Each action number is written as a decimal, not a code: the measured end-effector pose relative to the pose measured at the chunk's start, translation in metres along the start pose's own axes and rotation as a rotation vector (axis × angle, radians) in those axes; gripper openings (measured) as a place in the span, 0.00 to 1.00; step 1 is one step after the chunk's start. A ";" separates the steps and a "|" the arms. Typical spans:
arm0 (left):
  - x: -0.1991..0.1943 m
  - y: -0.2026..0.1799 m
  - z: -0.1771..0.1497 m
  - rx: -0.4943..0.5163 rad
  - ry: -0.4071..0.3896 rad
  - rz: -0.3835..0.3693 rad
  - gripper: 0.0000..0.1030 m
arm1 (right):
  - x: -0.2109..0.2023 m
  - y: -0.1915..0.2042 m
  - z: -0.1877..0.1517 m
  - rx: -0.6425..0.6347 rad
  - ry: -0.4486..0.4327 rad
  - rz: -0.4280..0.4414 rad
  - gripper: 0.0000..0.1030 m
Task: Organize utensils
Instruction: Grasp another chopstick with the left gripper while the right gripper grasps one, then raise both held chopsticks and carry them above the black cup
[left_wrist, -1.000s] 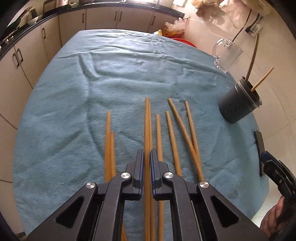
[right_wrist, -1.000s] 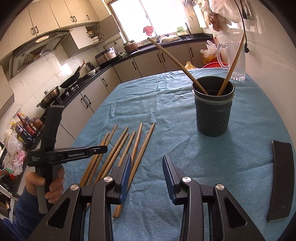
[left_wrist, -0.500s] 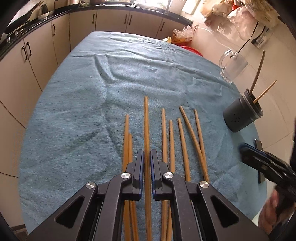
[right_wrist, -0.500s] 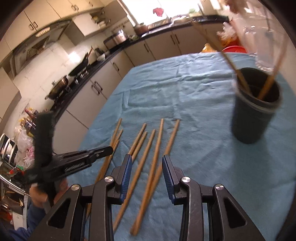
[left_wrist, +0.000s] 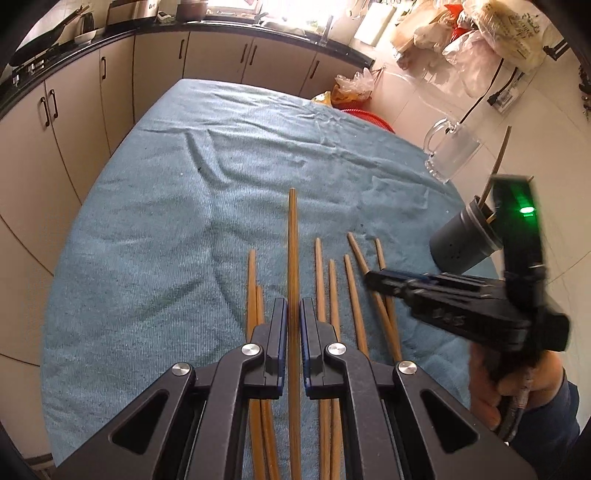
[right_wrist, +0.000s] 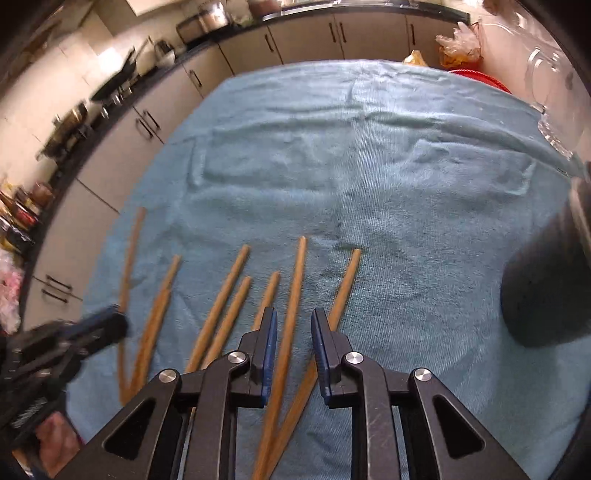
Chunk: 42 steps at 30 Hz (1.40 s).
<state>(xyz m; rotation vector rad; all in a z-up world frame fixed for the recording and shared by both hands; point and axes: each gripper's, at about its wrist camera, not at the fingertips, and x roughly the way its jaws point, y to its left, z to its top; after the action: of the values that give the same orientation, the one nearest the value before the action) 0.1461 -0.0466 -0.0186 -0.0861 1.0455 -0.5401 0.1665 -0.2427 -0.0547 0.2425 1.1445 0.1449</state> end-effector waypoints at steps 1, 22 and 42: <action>-0.001 0.000 0.001 -0.001 -0.006 -0.002 0.06 | 0.002 0.001 0.001 -0.005 -0.004 -0.014 0.20; -0.071 -0.036 -0.008 0.058 -0.188 -0.014 0.06 | -0.131 0.018 -0.054 -0.043 -0.429 0.114 0.07; -0.108 -0.075 -0.020 0.156 -0.272 -0.027 0.06 | -0.209 0.001 -0.112 0.037 -0.662 0.135 0.07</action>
<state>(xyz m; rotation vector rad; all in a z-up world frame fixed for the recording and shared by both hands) 0.0585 -0.0577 0.0815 -0.0349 0.7355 -0.6143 -0.0209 -0.2782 0.0865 0.3672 0.4732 0.1477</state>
